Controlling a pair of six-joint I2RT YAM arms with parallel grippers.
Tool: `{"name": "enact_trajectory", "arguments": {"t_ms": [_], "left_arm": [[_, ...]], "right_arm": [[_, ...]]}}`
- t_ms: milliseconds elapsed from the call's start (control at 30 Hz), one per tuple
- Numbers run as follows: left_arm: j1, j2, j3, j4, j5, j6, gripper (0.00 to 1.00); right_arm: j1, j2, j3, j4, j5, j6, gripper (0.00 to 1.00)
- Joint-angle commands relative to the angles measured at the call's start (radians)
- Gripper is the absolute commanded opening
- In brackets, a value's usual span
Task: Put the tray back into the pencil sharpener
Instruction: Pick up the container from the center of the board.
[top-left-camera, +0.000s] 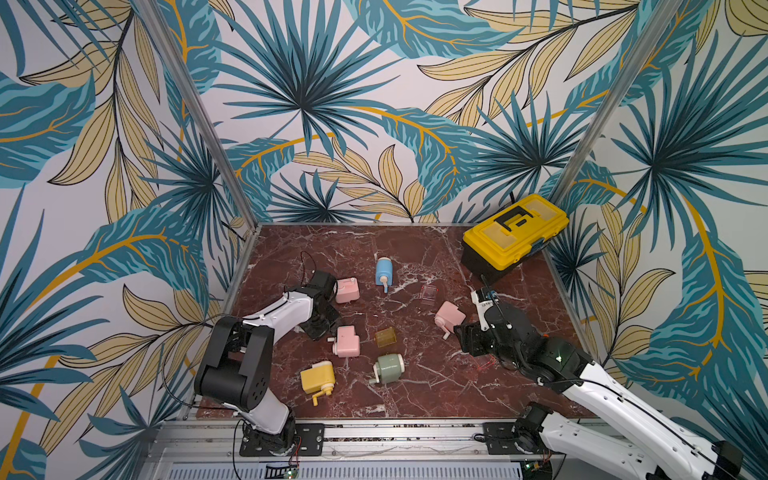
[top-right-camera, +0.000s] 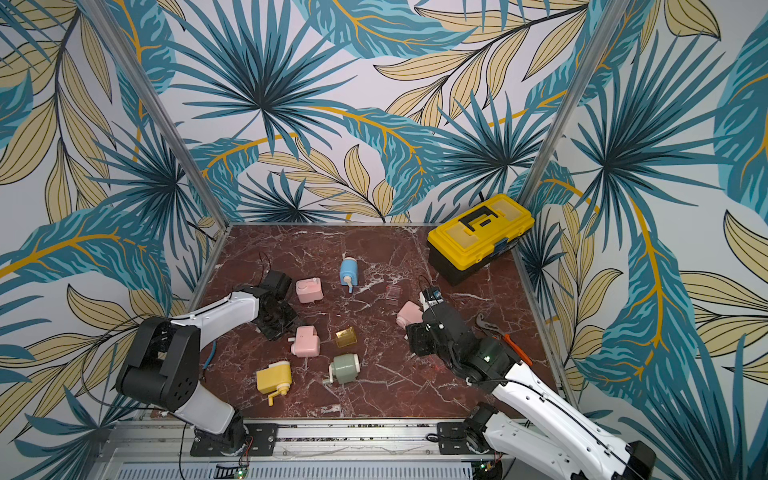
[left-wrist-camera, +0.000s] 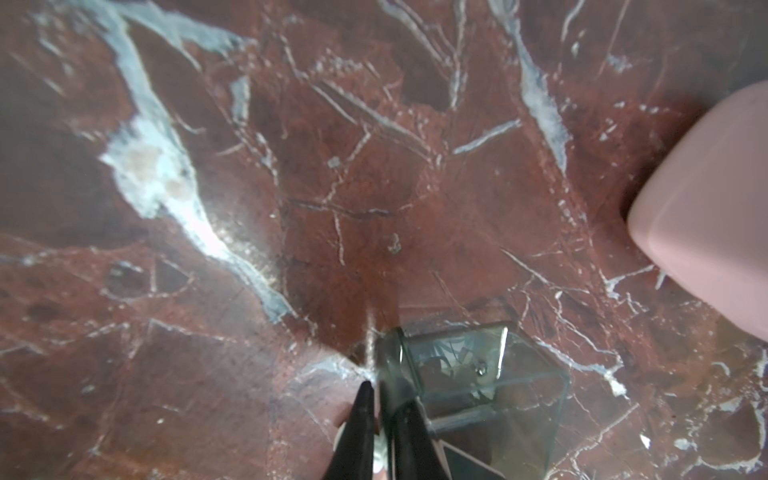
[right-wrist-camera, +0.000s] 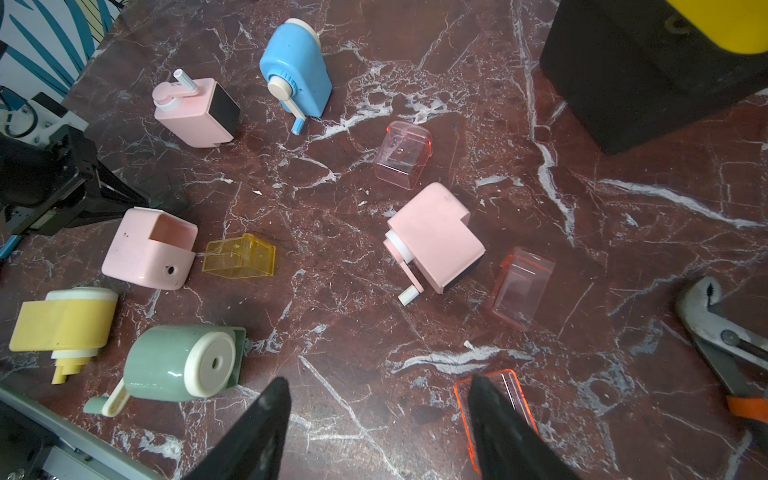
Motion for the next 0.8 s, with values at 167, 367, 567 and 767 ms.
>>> {"name": "enact_trajectory", "arguments": {"t_ms": [167, 367, 567, 767], "left_arm": [[0.006, -0.043, -0.018, 0.008, -0.048, 0.038, 0.04], [0.005, -0.157, -0.022, 0.004, -0.030, 0.066, 0.00], [-0.093, -0.287, 0.012, -0.030, -0.021, 0.088, 0.00], [-0.288, -0.284, 0.116, -0.083, -0.085, 0.098, 0.00]], "right_arm": [[0.001, -0.001, 0.003, 0.015, -0.009, -0.018, 0.70], [0.001, 0.000, 0.011, 0.020, -0.005, -0.008, 0.70], [0.001, 0.002, 0.018, 0.036, 0.008, 0.030, 0.69], [0.001, 0.022, 0.032, 0.013, 0.034, 0.079, 0.68]]}}
